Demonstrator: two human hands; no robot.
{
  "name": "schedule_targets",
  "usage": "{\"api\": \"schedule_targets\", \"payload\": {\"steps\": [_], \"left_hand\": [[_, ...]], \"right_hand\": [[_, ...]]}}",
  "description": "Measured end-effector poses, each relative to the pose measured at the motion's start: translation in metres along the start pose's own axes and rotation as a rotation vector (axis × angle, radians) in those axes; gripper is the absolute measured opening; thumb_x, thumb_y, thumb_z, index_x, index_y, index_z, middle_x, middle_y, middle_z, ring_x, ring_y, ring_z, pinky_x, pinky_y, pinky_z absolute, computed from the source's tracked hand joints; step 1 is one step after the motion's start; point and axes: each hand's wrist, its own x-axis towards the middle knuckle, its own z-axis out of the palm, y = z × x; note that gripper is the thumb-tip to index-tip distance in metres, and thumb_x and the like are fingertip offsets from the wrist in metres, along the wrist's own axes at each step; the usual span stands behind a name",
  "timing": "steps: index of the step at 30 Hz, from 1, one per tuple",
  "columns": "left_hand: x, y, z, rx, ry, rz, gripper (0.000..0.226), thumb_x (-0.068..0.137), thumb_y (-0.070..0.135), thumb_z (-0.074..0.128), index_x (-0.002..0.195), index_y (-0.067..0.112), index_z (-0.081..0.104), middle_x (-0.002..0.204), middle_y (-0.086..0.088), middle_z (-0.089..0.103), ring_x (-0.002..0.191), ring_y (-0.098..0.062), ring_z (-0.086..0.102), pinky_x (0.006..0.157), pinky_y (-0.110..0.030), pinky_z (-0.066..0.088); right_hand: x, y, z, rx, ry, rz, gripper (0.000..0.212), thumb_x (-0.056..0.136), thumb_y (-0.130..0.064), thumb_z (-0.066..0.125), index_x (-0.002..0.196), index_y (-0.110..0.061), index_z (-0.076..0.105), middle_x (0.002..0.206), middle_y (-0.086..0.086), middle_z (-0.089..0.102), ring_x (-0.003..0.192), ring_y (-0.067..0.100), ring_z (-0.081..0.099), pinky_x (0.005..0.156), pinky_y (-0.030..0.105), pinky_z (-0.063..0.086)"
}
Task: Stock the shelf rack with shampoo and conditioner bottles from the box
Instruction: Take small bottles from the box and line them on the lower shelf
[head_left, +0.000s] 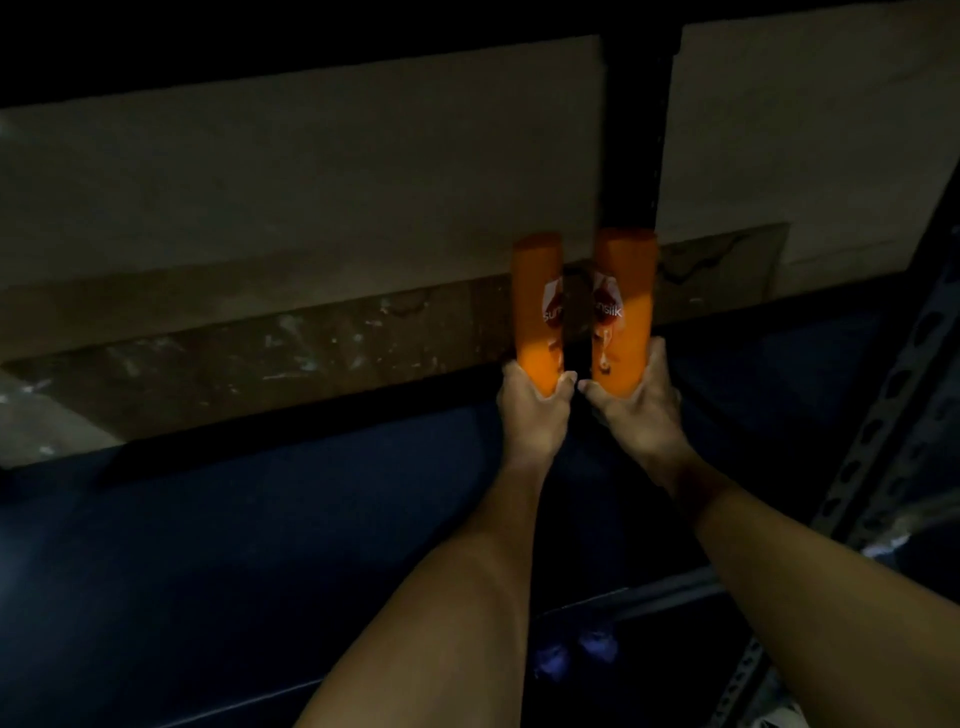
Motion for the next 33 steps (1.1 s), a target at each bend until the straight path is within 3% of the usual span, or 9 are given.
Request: {"api": "schedule_targets", "payload": {"steps": [3, 6, 10, 14, 18, 23, 27, 30, 33], "left_hand": [[0.0, -0.001, 0.0, 0.013, -0.006, 0.016, 0.038, 0.089, 0.025, 0.076, 0.111, -0.001, 0.059, 0.098, -0.017, 0.069, 0.087, -0.03, 0.07, 0.064, -0.028, 0.052], [0.0, -0.002, -0.002, 0.012, -0.024, 0.019, 0.039, 0.089, 0.026, 0.077, 0.111, -0.001, 0.059, 0.096, -0.015, 0.069, 0.084, -0.028, 0.07, 0.064, -0.028, 0.054], [0.0, -0.004, -0.005, 0.025, -0.065, -0.009, 0.045, 0.084, 0.033, 0.08, 0.111, 0.003, 0.06, 0.098, -0.011, 0.07, 0.089, -0.026, 0.07, 0.079, -0.042, 0.061], [-0.013, 0.006, -0.018, 0.071, -0.113, -0.047, 0.056, 0.083, 0.027, 0.084, 0.125, 0.018, 0.048, 0.12, 0.002, 0.062, 0.111, -0.018, 0.062, 0.095, -0.037, 0.054], [-0.051, 0.008, -0.057, 0.154, -0.158, -0.015, 0.093, 0.085, 0.017, 0.082, 0.158, 0.019, 0.024, 0.15, 0.002, 0.046, 0.137, -0.013, 0.044, 0.112, -0.032, 0.04], [-0.134, 0.02, -0.129, 0.284, -0.164, 0.1, 0.083, 0.087, 0.013, 0.079, 0.154, 0.024, 0.031, 0.152, 0.004, 0.047, 0.137, -0.001, 0.041, 0.108, -0.016, 0.031], [-0.227, 0.019, -0.182, 0.313, -0.084, 0.243, 0.064, 0.09, 0.013, 0.075, 0.145, 0.025, 0.045, 0.145, 0.013, 0.052, 0.138, -0.003, 0.045, 0.113, -0.02, 0.035], [-0.292, 0.003, -0.209, 0.372, -0.071, 0.291, 0.056, 0.091, 0.012, 0.074, 0.141, 0.022, 0.053, 0.144, 0.012, 0.053, 0.14, -0.005, 0.043, 0.114, -0.019, 0.033], [-0.341, -0.035, -0.234, 0.432, -0.105, 0.136, 0.05, 0.09, 0.015, 0.074, 0.136, 0.022, 0.057, 0.14, 0.01, 0.057, 0.134, -0.008, 0.048, 0.111, -0.02, 0.034]], "right_hand": [[-0.003, -0.002, -0.001, 0.011, 0.031, 0.005, 0.059, 0.086, -0.026, 0.078, 0.127, -0.036, 0.037, 0.106, -0.01, 0.054, 0.105, 0.02, 0.06, 0.088, 0.044, 0.054], [-0.009, -0.005, -0.001, 0.043, 0.086, 0.005, 0.064, 0.089, -0.025, 0.076, 0.138, -0.029, 0.037, 0.112, -0.007, 0.05, 0.108, 0.016, 0.052, 0.086, 0.036, 0.049], [-0.014, -0.006, -0.003, 0.045, 0.08, -0.006, 0.075, 0.085, -0.026, 0.08, 0.145, -0.029, 0.035, 0.13, 0.0, 0.054, 0.116, 0.018, 0.052, 0.086, 0.03, 0.042], [-0.025, -0.004, -0.013, 0.059, 0.131, 0.052, 0.109, 0.079, -0.014, 0.085, 0.158, -0.031, 0.012, 0.155, 0.006, 0.037, 0.137, 0.023, 0.041, 0.097, 0.03, 0.038], [-0.058, -0.002, -0.028, -0.013, 0.138, 0.056, 0.11, 0.079, -0.008, 0.084, 0.159, -0.027, 0.011, 0.159, 0.009, 0.033, 0.146, 0.025, 0.033, 0.106, 0.03, 0.031], [-0.133, -0.02, -0.039, -0.033, 0.129, -0.002, 0.1, 0.081, -0.01, 0.083, 0.157, -0.027, 0.02, 0.155, 0.003, 0.04, 0.142, 0.016, 0.037, 0.115, 0.032, 0.031], [-0.222, -0.012, -0.034, -0.03, 0.081, -0.135, 0.088, 0.084, -0.004, 0.077, 0.155, -0.026, 0.03, 0.153, -0.004, 0.043, 0.142, 0.005, 0.039, 0.117, 0.025, 0.03], [-0.293, 0.01, -0.023, -0.062, 0.038, -0.183, 0.081, 0.082, 0.001, 0.073, 0.151, -0.022, 0.038, 0.151, -0.006, 0.047, 0.141, 0.008, 0.042, 0.118, 0.037, 0.036], [-0.363, 0.043, -0.015, -0.166, -0.132, -0.072, 0.077, 0.085, -0.009, 0.071, 0.15, -0.033, 0.037, 0.149, -0.012, 0.048, 0.138, 0.01, 0.045, 0.112, 0.046, 0.042]]}}
